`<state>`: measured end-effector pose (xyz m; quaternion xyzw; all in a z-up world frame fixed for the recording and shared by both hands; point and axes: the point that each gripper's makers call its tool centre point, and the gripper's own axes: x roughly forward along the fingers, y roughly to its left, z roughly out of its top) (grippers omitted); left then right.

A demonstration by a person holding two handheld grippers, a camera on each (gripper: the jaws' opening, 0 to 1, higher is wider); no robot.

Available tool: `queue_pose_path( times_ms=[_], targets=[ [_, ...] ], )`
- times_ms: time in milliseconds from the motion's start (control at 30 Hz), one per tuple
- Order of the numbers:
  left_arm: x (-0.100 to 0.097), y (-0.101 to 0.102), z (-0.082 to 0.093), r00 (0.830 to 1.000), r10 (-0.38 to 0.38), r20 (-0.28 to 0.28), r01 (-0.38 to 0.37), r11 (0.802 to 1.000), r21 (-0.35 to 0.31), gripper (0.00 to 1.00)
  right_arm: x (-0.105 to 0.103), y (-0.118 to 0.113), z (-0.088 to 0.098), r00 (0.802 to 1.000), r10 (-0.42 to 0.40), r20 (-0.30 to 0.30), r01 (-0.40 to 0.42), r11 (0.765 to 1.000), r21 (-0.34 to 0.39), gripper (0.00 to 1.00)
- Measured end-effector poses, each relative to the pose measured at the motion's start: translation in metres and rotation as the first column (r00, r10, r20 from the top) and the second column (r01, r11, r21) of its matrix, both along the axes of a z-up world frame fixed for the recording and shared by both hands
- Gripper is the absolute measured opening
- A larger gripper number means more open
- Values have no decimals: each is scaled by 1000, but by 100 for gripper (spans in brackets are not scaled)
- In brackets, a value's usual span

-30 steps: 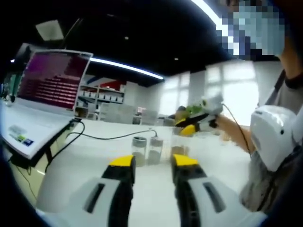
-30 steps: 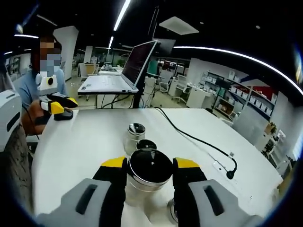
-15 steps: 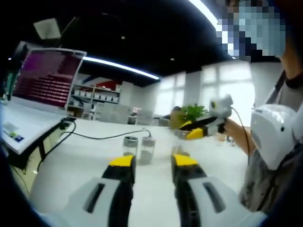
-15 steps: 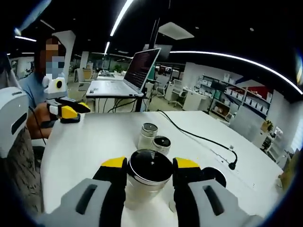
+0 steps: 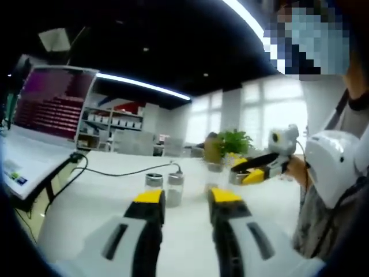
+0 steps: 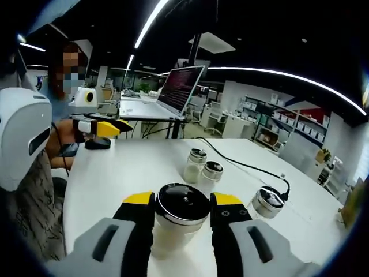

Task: Rotate the seasoning bottle until the label or dispensing opening points toward the visible target arrow and the bottle remains upright within the marked orientation range

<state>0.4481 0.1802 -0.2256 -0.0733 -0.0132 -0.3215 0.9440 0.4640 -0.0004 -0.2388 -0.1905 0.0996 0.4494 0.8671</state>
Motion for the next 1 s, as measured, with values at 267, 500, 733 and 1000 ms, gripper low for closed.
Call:
queue_pose_path(
  times_ms=[267,500,733,1000],
  targets=[
    [-6,-11,1,1000,-28,-2,28,999,20,32,-11,6,-2,999,44,11,-44,999,1,37],
    [-10,-12,4,1000,-26,2,26,999,36,32,-16,13,0,994,106,32,-107,994,33,40],
    [-13,-13,7,1000,-19,12,18,999,41,32,-7,15,9,997,75,24,-78,977,199,69],
    [-12,-9,3,1000,-2,-1,2,999,33,32,-12,29,-2,985,132,-107,-85,929,360,58]
  ],
)
